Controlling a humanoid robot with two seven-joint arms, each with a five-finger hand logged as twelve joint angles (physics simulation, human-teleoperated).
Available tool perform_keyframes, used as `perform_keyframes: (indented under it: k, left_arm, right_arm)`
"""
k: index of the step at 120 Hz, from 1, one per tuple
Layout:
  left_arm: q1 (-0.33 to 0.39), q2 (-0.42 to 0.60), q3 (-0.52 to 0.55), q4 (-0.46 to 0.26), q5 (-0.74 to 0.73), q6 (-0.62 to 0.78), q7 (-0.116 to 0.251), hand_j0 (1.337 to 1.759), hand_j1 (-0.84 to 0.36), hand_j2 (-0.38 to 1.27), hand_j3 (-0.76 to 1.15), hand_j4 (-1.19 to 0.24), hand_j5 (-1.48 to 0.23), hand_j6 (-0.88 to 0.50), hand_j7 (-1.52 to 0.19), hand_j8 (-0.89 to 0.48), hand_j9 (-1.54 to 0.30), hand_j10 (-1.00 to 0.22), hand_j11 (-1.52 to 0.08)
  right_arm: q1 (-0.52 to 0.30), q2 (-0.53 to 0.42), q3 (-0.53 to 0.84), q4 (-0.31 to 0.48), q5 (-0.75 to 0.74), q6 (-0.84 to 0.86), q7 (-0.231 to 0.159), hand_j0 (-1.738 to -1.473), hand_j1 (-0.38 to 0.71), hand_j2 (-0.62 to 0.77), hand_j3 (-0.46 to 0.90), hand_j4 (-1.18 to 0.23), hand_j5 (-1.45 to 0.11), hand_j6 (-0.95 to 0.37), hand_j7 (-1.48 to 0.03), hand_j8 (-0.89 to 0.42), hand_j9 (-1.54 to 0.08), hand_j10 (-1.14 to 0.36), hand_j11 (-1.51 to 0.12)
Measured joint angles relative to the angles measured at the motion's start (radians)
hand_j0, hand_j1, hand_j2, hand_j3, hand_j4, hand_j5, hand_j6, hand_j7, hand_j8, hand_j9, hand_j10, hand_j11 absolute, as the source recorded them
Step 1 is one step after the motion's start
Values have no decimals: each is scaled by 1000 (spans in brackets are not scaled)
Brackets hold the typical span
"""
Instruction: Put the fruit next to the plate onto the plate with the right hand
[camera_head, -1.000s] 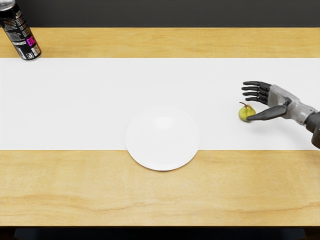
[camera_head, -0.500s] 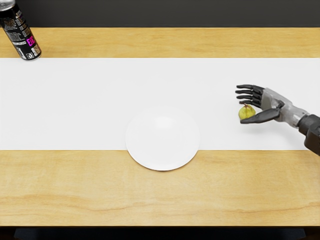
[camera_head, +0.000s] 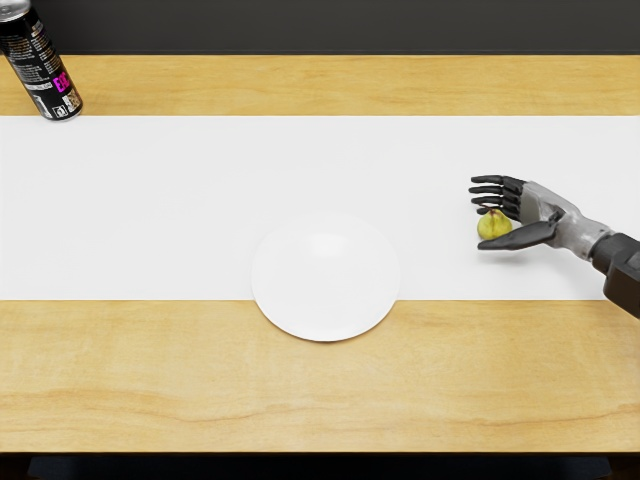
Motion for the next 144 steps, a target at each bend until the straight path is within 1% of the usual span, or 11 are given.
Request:
perform_keyframes:
  k: [18,29,58,110,136,144]
  left_arm:
    - [0,0,0,0,0,0,0,1658,349,0,0,0,0,0,0,0,0,0,0]
    - [0,0,0,0,0,0,0,1658,349,0,0,0,0,0,0,0,0,0,0]
    - [0,0,0,0,0,0,0,1658,349,0,0,0,0,0,0,0,0,0,0]
    - [0,0,0,0,0,0,0,1658,349,0,0,0,0,0,0,0,0,0,0]
    - [0,0,0,0,0,0,0,1658,349,0,0,0,0,0,0,0,0,0,0]
    - [0,0,0,0,0,0,0,1658,349,0,0,0,0,0,0,0,0,0,0]
  right_arm:
    - [1,-2,-3,2,1,2,-1,-1658,19,-60,0,-306,-400,-308,-399,-306,-401,-311,-354]
    - [2,-3,-4,3,1,3,-2,-1658,22,-61,0,-308,-406,-310,-403,-307,-406,-323,-322]
    - [2,-7,-3,6,22,19,-1,-1658,24,-59,0,-314,-408,-316,-407,-314,-408,-317,-379]
    - [2,-7,-3,11,27,22,-1,-1658,31,-60,0,-322,-415,-323,-415,-322,-415,-321,-412]
    - [1,-8,-7,11,27,22,-1,-1658,79,-68,0,-361,-466,-362,-466,-361,-466,-360,-465]
    - [1,-9,-16,10,27,22,-1,-1658,107,-72,0,-385,-498,-386,-497,-385,-497,-384,-496]
